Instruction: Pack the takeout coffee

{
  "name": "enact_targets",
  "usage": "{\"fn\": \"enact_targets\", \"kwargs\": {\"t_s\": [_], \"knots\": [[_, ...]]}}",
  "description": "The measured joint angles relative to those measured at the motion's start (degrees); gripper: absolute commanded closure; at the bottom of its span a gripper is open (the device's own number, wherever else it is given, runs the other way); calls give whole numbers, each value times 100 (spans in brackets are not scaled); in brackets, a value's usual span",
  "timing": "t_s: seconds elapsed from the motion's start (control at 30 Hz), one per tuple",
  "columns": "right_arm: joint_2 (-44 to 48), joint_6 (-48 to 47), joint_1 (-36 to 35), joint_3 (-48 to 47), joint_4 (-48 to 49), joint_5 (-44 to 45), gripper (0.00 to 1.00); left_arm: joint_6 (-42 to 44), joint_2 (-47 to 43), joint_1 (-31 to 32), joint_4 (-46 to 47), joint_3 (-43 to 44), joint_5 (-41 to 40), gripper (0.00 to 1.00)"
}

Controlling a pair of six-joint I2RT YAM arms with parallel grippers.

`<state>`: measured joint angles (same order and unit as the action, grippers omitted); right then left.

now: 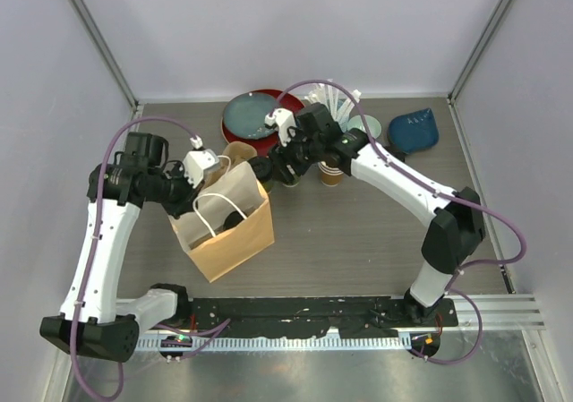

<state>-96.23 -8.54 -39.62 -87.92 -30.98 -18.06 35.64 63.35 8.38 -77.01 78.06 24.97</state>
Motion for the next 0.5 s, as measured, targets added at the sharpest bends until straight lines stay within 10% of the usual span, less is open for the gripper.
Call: {"fn": "enact_targets", "kwargs": {"t_s": [0.5], "knots": [[-1545, -610, -579, -1661, -533, 90, 35, 713, 46, -1163, 13, 0, -190, 100]]}}
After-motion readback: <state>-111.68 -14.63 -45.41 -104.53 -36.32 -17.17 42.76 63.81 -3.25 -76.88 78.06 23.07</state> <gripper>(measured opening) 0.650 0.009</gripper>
